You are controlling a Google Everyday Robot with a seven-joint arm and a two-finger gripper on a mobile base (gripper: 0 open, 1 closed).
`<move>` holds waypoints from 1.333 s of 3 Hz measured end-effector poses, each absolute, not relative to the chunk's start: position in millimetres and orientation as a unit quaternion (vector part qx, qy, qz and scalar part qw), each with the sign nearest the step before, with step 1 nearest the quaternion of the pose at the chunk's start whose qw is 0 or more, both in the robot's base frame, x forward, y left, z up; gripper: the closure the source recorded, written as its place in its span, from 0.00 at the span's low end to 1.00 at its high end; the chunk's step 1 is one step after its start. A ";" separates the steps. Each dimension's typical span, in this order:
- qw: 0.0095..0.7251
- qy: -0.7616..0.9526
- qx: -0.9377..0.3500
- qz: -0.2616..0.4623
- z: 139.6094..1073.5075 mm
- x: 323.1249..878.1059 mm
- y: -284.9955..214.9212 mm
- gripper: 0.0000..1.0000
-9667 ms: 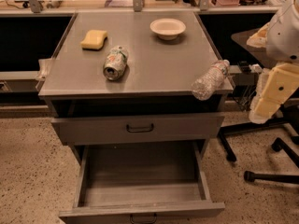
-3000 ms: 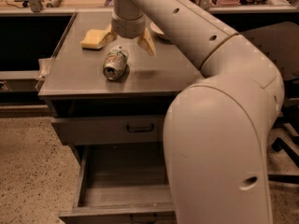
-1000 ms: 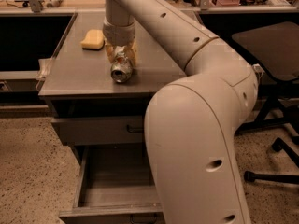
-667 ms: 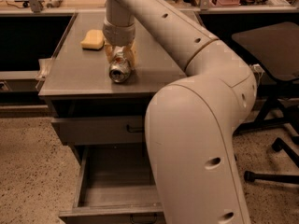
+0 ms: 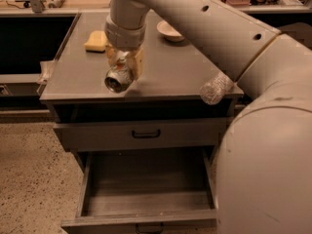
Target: Place 7up can into middle drawer
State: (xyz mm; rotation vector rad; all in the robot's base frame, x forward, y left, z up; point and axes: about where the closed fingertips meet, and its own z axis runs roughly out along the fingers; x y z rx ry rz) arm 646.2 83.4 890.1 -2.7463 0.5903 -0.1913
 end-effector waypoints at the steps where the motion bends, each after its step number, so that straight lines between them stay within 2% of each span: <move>1: 0.138 0.224 -0.964 -0.048 864.4 632.0 82.8 1.00; 3: 0.164 0.273 -0.947 -0.037 861.9 623.3 72.1 1.00; 4: 0.185 0.368 -0.911 -0.021 859.0 570.9 64.9 1.00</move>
Offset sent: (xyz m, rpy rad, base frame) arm -0.0149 -0.0006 -0.0248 -0.0367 0.0524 -0.0334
